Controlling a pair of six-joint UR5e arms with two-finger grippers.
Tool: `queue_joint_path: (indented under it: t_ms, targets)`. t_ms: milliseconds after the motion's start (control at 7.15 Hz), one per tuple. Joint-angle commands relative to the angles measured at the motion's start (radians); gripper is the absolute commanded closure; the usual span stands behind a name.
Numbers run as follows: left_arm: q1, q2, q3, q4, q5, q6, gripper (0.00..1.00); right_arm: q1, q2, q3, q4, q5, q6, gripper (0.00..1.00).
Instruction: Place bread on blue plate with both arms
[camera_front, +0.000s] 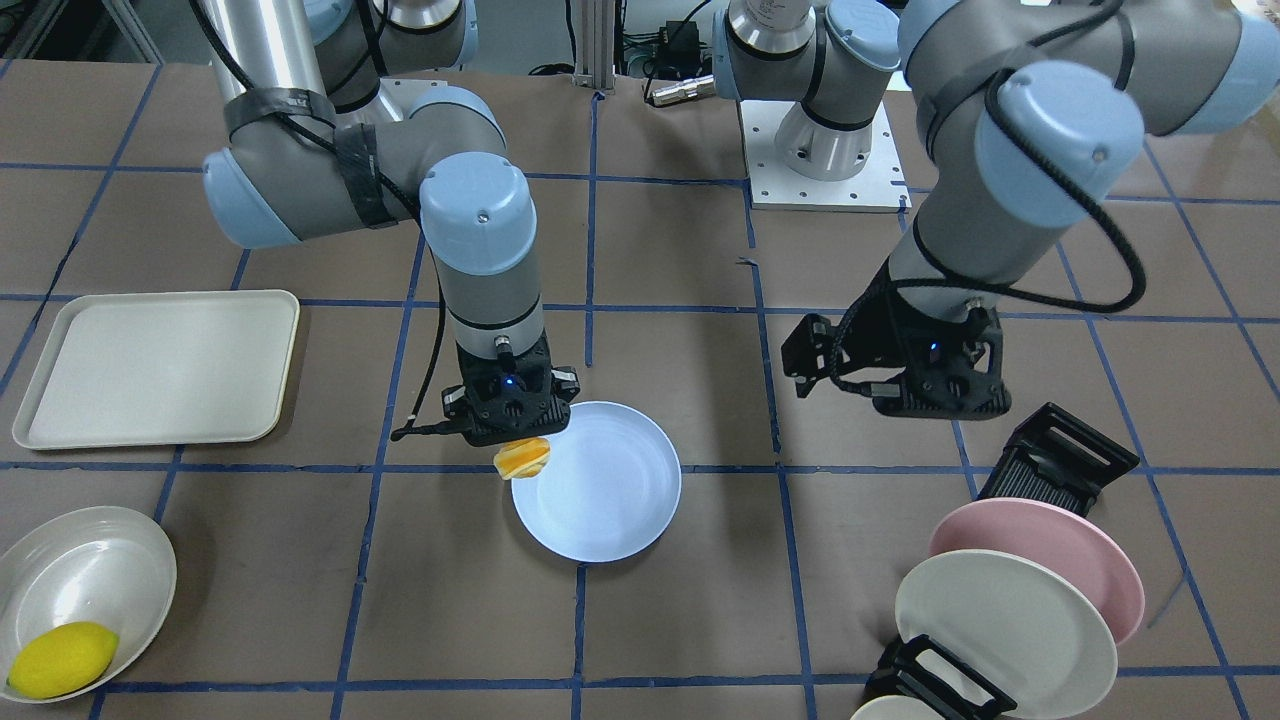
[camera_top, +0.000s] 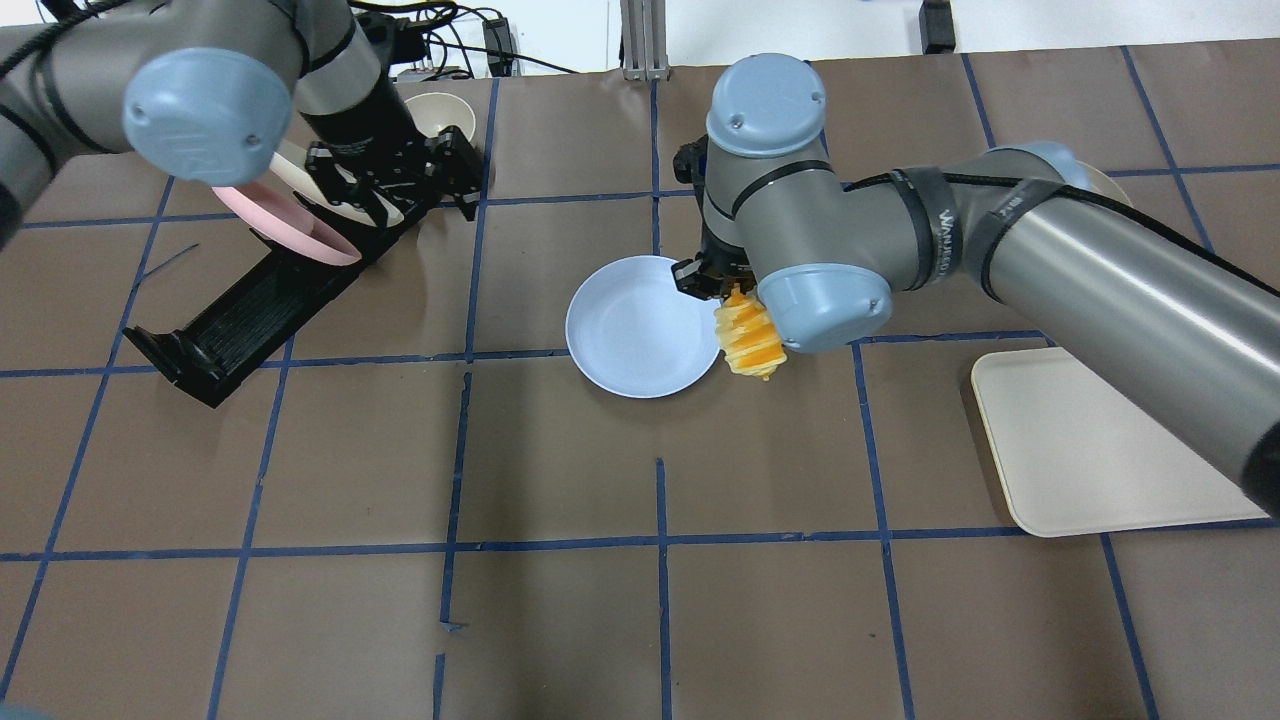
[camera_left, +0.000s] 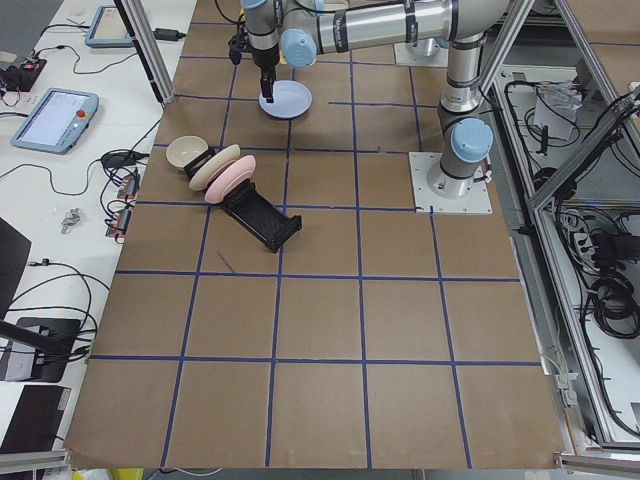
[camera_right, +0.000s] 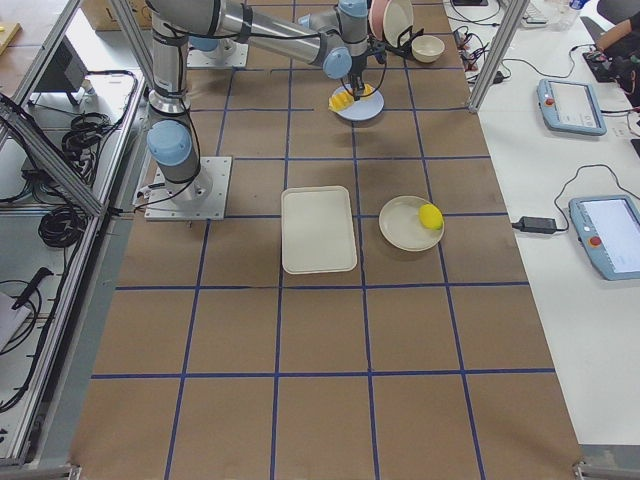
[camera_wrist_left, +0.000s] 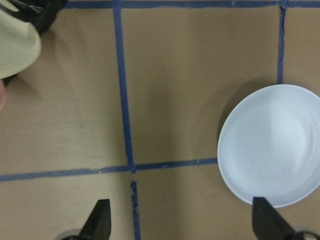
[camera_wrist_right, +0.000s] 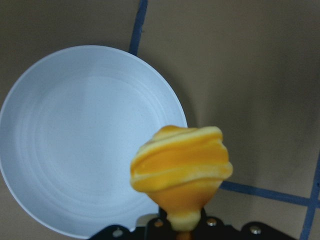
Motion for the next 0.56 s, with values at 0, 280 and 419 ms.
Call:
queue_joint_path:
  t_ms: [0,280,419]
  targets:
    - [0.006,0.133,0.021,-0.152,0.052,0.0,0.0,0.055,0.114,-0.109,-0.01,-0.006,0.062,0.97]
    - [0.0,0.176,-0.004,-0.183,0.038,-0.015,0.0,0.069,0.216,-0.175,-0.045,-0.004,0.104,0.97]
    - [0.005,0.173,0.008,-0.183,0.032,-0.007,0.0,0.083,0.236,-0.198,-0.047,-0.009,0.105,0.97]
